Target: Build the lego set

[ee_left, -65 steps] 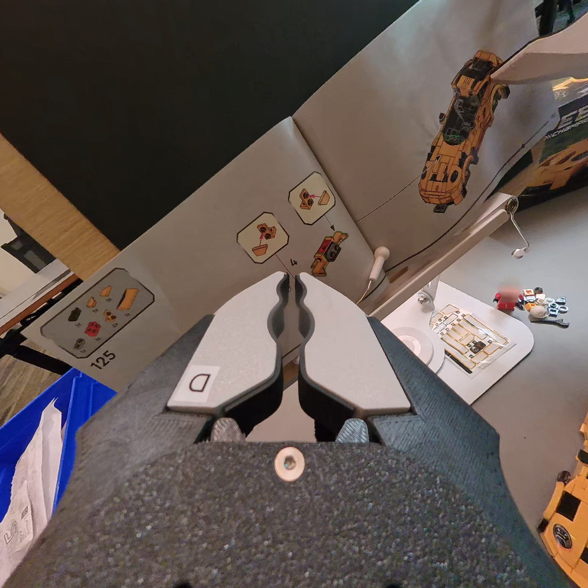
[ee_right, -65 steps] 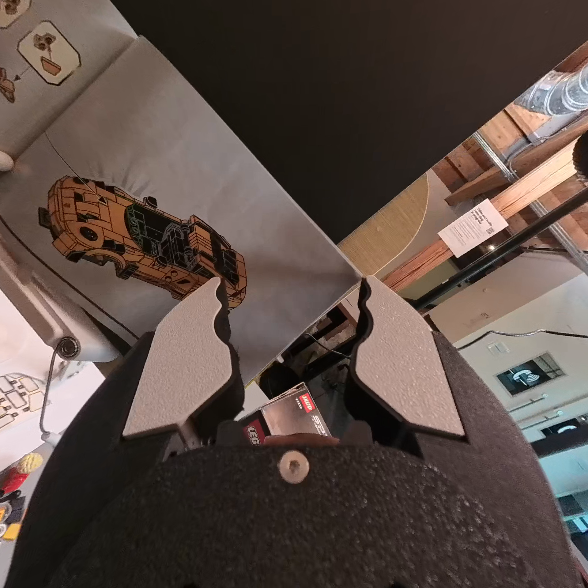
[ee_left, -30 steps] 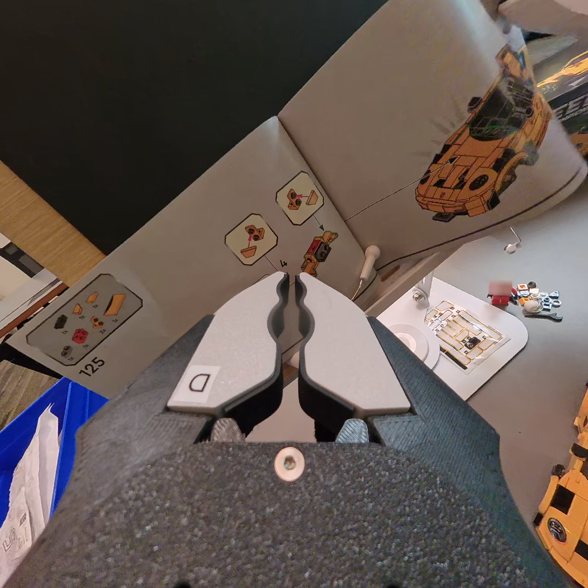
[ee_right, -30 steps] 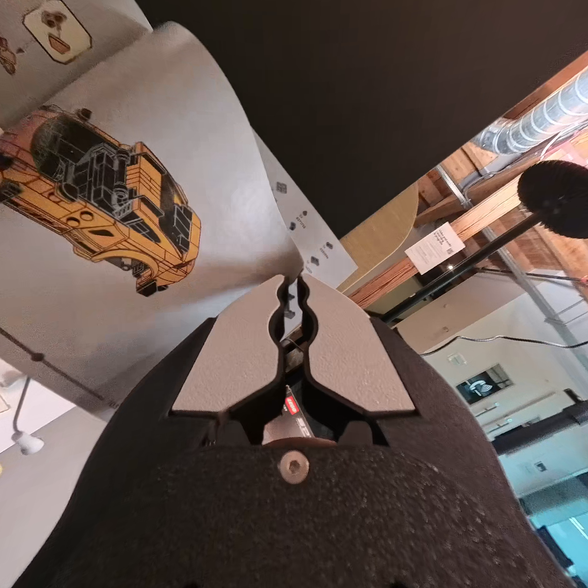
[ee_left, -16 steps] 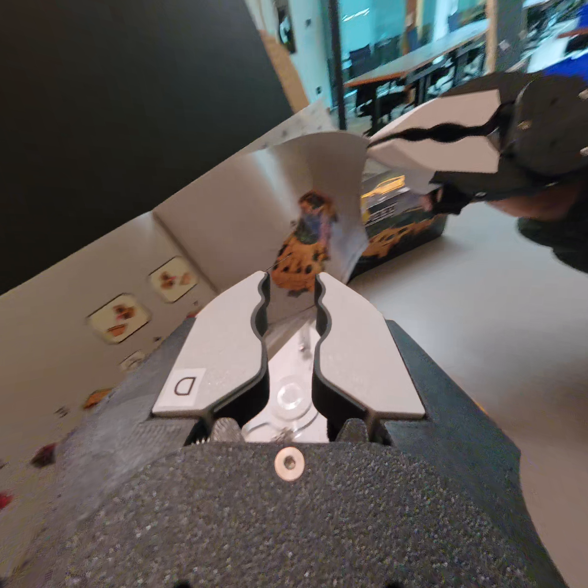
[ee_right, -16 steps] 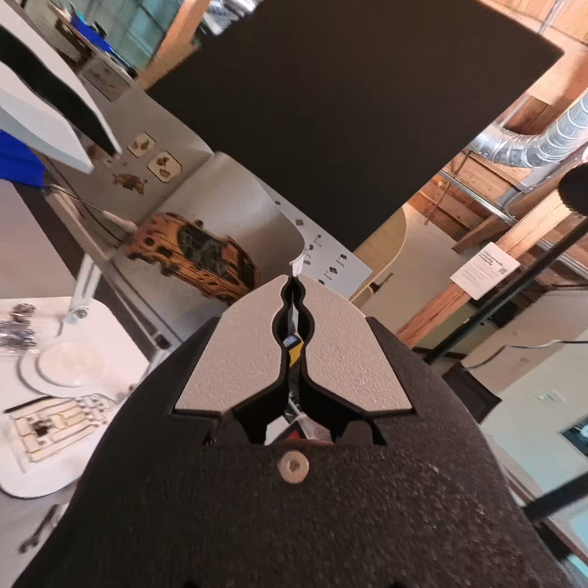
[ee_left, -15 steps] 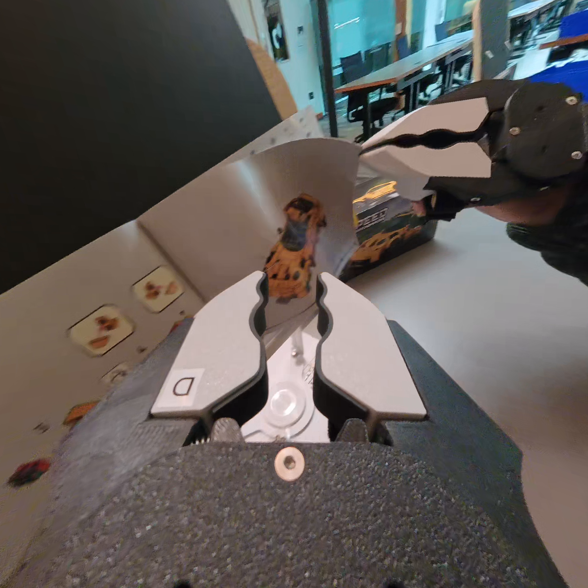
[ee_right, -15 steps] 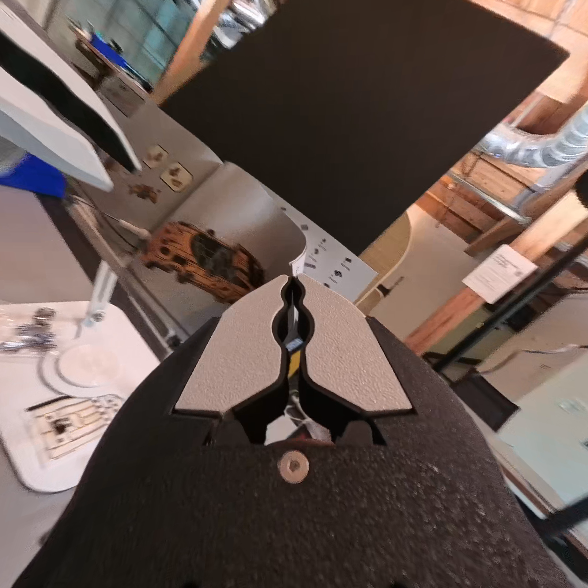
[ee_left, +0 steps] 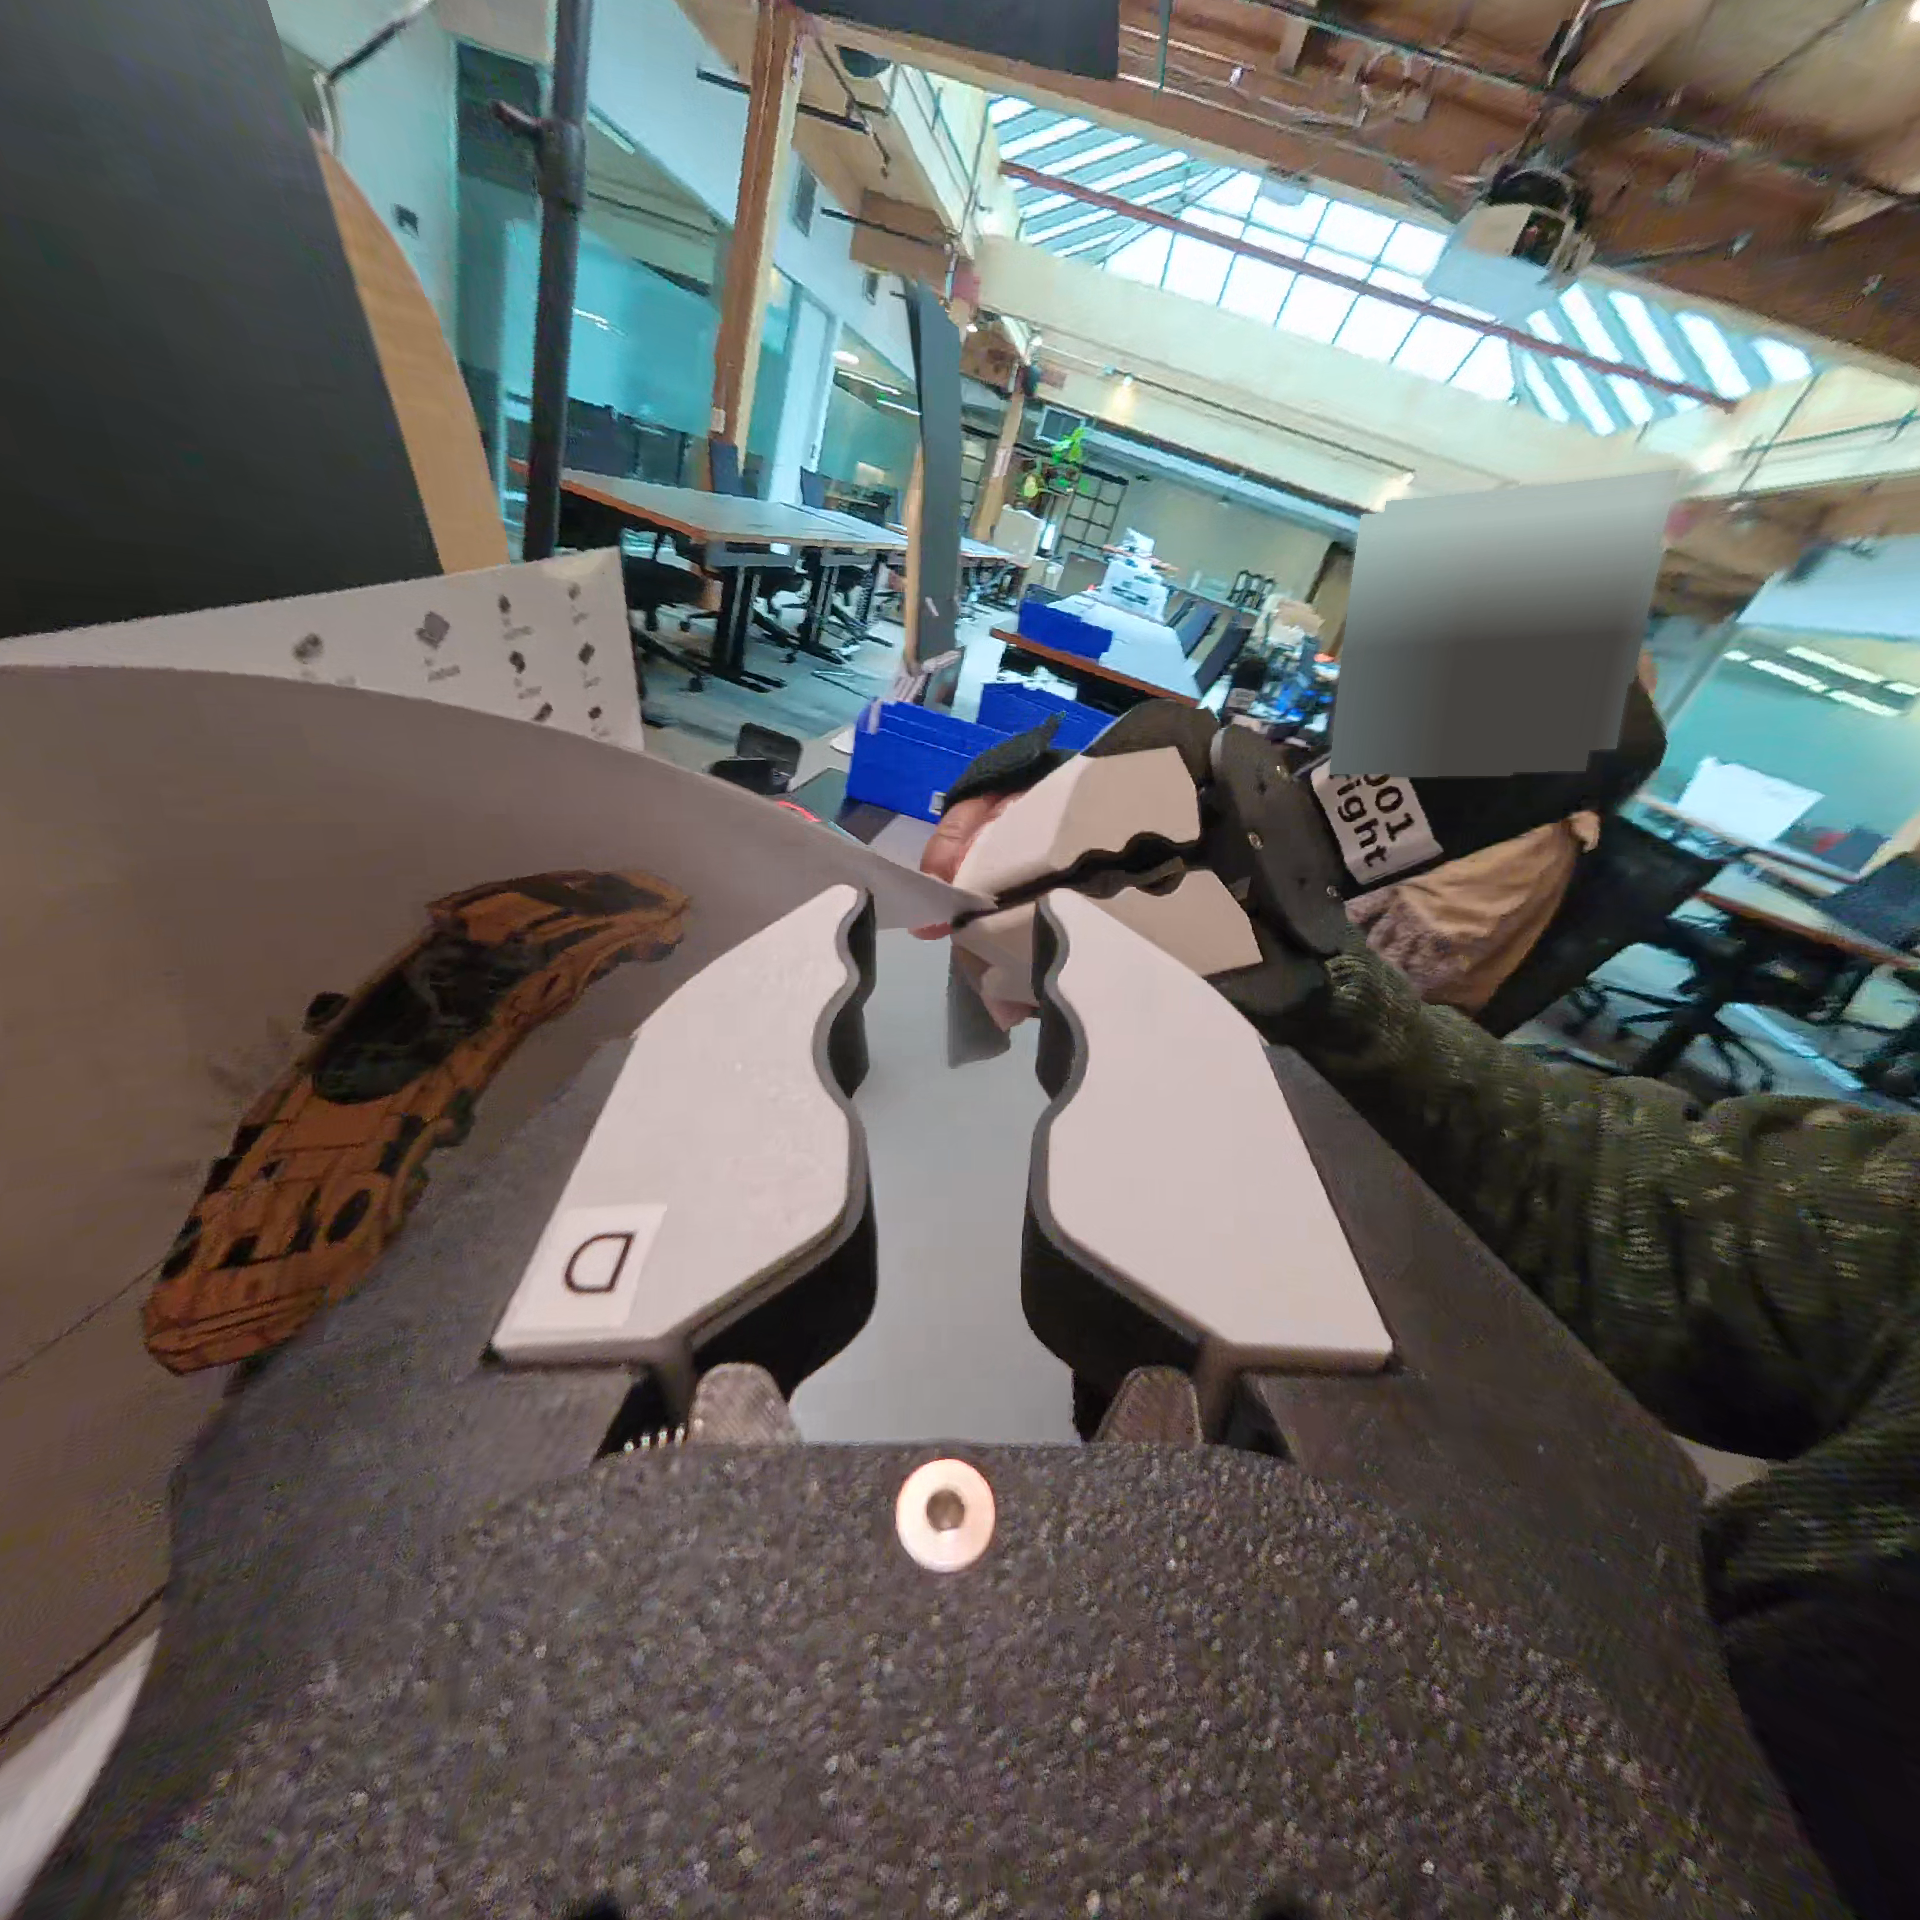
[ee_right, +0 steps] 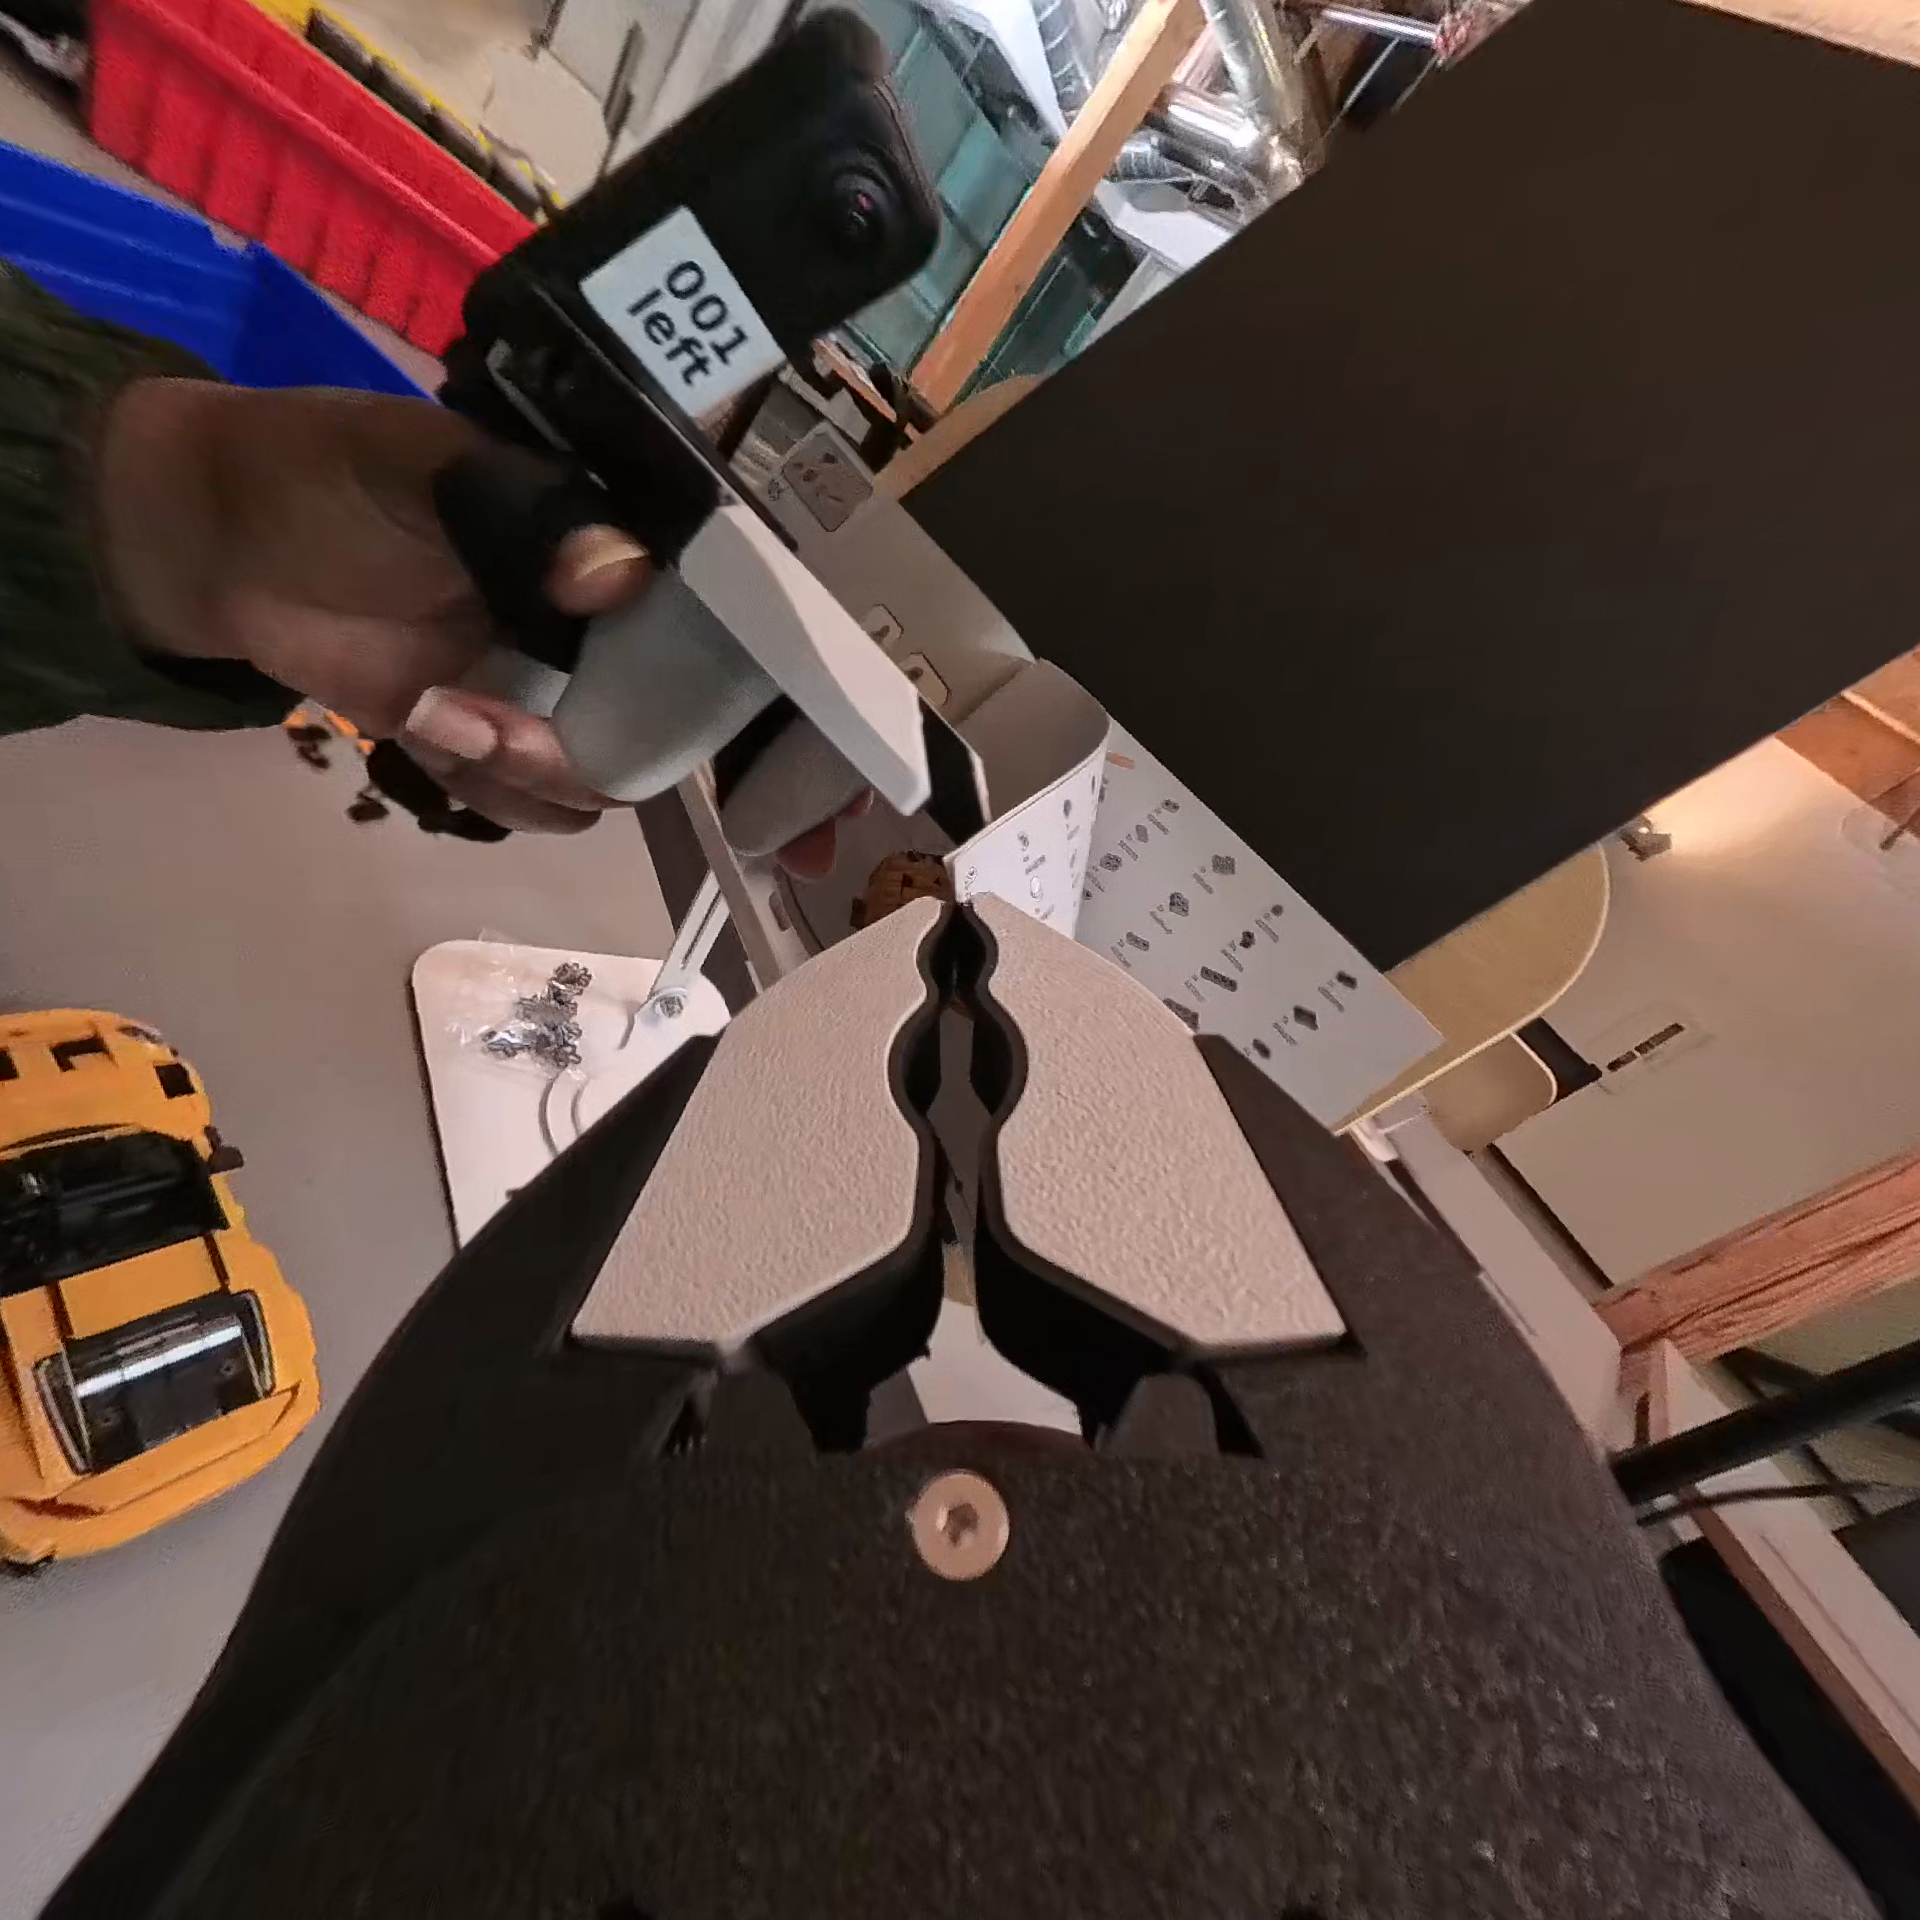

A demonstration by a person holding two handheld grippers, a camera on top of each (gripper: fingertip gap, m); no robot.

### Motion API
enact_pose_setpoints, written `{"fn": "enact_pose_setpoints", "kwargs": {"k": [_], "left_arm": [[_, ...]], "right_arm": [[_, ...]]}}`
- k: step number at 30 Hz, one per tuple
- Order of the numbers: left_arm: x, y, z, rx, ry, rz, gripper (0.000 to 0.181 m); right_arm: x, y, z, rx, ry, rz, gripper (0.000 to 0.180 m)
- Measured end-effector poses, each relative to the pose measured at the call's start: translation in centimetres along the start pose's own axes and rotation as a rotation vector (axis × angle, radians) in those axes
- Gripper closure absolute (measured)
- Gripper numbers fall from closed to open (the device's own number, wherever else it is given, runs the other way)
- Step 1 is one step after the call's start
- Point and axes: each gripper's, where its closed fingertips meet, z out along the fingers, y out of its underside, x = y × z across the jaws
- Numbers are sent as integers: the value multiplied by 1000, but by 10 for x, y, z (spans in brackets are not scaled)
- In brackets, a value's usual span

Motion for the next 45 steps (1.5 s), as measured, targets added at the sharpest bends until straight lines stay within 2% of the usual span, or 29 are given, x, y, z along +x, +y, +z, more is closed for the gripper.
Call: {"fn": "enact_pose_setpoints", "kwargs": {"k": [11,27,29,30,35,45], "left_arm": [[8,6,-5,8,77,-9,181],[12,10,-6,-27,53,53,181],[15,10,-4,-27,71,46,161],[16,11,-3,-28,77,35,159],[14,12,-3,-30,83,36,181],[14,9,-11,-36,68,78,181]], "right_arm": [[-10,-6,1,8,-23,-16,180],[-10,-7,-2,29,-27,27,180],[-12,-7,-1,27,-31,22,180],[-12,-7,-1,26,-34,20,180],[-15,-9,-1,31,-43,14,180],[-16,-10,-3,39,-45,28,180]]}}
